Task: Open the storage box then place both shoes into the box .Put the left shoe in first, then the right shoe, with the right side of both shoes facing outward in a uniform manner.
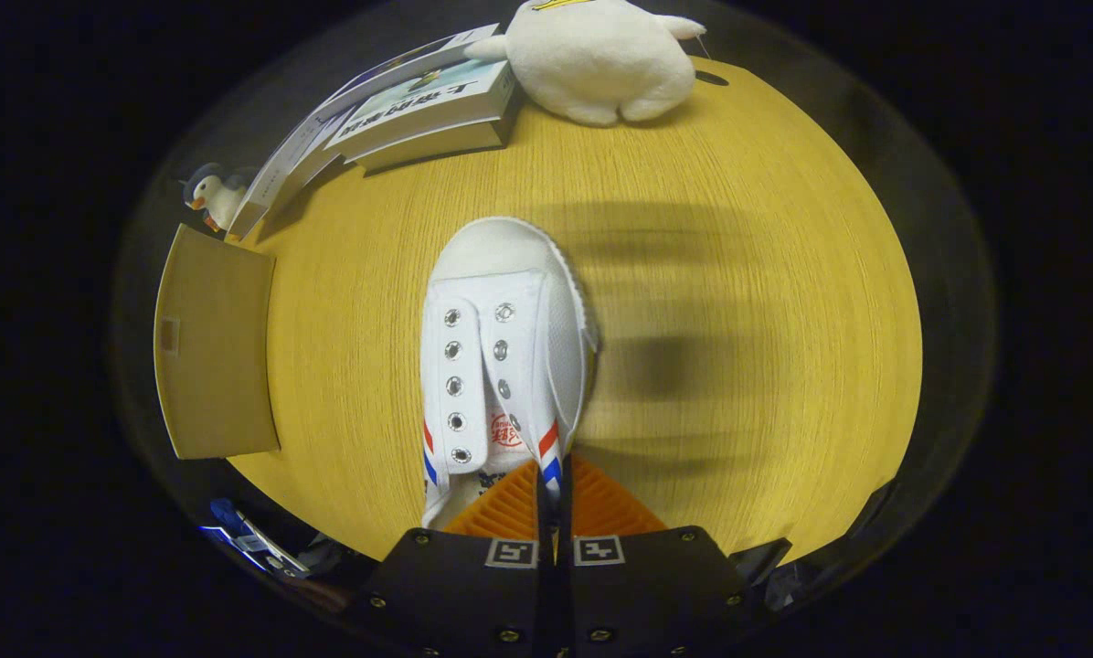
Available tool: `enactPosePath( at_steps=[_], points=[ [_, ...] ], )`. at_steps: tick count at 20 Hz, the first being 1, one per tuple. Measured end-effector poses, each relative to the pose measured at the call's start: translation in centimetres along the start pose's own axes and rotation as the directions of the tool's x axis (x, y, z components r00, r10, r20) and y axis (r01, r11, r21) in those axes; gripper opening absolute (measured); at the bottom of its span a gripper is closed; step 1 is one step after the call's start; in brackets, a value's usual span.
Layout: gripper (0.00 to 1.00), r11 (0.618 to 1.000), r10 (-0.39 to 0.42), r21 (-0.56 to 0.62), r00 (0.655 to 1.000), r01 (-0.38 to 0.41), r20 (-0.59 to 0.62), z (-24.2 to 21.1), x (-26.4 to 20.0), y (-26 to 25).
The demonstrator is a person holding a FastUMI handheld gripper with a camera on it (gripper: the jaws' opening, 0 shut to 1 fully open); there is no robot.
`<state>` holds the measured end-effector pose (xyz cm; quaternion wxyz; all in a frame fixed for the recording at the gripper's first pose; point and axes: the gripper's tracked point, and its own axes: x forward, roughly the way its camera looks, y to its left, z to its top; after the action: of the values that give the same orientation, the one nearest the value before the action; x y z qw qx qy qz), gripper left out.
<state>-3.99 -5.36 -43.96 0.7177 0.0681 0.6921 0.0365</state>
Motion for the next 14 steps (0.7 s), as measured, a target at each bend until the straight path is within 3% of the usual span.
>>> enactPosePath(
  at_steps=[5, 14],
  points=[
    [0.00, 0.994, 0.099, 0.050, 0.995, -0.099, 0.003, -0.6, -1.5, 2.2],
    [0.00, 0.992, 0.116, -0.051, 0.990, -0.112, 0.084, 1.9, -8.6, 7.6]
  ],
)
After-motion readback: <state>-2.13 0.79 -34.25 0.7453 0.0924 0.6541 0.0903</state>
